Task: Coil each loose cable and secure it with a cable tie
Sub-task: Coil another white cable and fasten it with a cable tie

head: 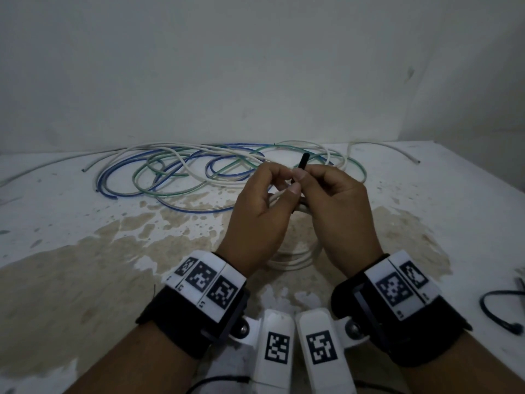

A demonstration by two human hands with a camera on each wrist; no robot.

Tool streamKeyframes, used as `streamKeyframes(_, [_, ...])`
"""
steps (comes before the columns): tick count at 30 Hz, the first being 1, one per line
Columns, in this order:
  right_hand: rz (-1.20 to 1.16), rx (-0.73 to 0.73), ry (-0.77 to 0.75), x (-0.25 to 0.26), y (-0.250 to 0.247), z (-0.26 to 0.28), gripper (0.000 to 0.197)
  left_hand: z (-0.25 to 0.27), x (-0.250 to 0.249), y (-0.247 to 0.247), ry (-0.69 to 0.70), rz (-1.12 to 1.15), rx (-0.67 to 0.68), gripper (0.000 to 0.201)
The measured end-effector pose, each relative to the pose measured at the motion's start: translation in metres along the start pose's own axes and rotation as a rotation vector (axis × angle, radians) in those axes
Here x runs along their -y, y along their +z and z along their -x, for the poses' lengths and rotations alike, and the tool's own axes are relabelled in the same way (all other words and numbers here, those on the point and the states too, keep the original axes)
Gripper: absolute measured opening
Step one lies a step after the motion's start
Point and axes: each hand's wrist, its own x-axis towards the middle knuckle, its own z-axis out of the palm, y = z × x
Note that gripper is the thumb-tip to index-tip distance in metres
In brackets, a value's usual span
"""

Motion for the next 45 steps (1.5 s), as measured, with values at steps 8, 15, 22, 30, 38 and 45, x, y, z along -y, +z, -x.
streamKeyframes(8, [0.131, -0.013, -0.146, 0.004, 0.0, 0.001, 0.021, -0.001, -0.004, 0.001, -0.052, 0.083, 0.015, 0.008])
streamKeyframes(15, [0.137, -0.018, -0.164, 0.002, -0.002, 0.001, 0.021, -0.001, -0.005, 0.002, -0.101, 0.116, 0.018, 0.015])
streamKeyframes(22, [-0.02, -0.102, -0.13, 0.009, -0.002, -0.002, 0.016, 0.0, -0.001, 0.0, -0.155, 0.066, 0.047, 0.011])
streamKeyframes(30, [-0.112, -0.178, -0.15, 0.019, -0.013, -0.007, 0.015, 0.002, -0.004, 0.0, -0.105, -0.054, 0.082, 0.014])
streamKeyframes(38, [-0.028, -0.066, -0.108, 0.021, -0.022, -0.013, 0.013, 0.004, -0.003, -0.002, -0.16, -0.006, 0.075, 0.011])
streamKeyframes(45, [0.396, -0.004, 0.266, 0.0, -0.04, -0.025, 0.039, 0.0, -0.002, -0.007, -0.243, 0.214, -0.031, 0.009])
